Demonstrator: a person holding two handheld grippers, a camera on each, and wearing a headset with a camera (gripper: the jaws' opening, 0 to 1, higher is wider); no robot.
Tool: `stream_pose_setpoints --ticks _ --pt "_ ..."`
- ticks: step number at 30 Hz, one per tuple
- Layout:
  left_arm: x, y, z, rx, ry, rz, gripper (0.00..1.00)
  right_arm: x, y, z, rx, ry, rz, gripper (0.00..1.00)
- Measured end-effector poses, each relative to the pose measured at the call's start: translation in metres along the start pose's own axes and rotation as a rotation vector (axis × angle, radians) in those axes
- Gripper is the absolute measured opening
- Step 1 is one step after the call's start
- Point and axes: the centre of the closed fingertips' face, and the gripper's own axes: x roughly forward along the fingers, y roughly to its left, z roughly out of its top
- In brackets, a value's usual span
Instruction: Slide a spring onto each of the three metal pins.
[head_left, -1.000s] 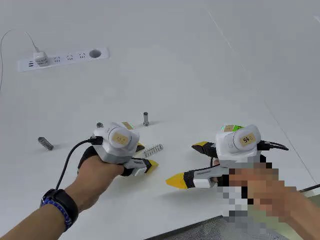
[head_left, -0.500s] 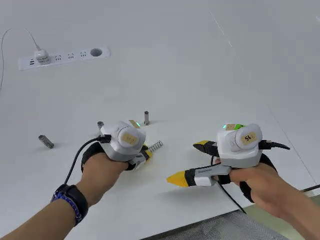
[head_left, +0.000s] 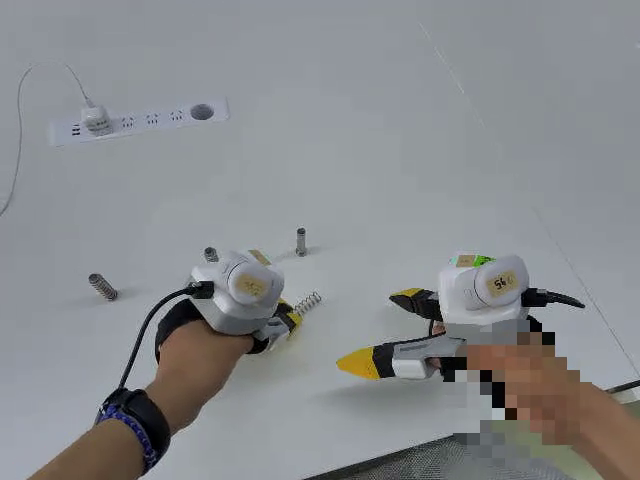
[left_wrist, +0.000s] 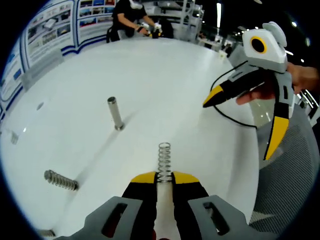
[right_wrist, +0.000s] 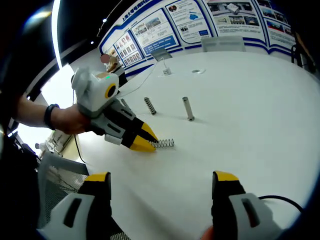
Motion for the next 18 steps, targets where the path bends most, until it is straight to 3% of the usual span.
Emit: stream_pose_setpoints --ticks 4,18 --pt "-0.007 0.001 -0.005 -0.036 -0.011 0.001 0.1 0.001 0.002 0.002 0.009 -0.009 0.0 0.84" --pt "-0.034 0.0 -0.026 -0.067 -0.027 0.017 0.1 0.01 0.017 0.012 -0.003 -0.007 0.018 0.81"
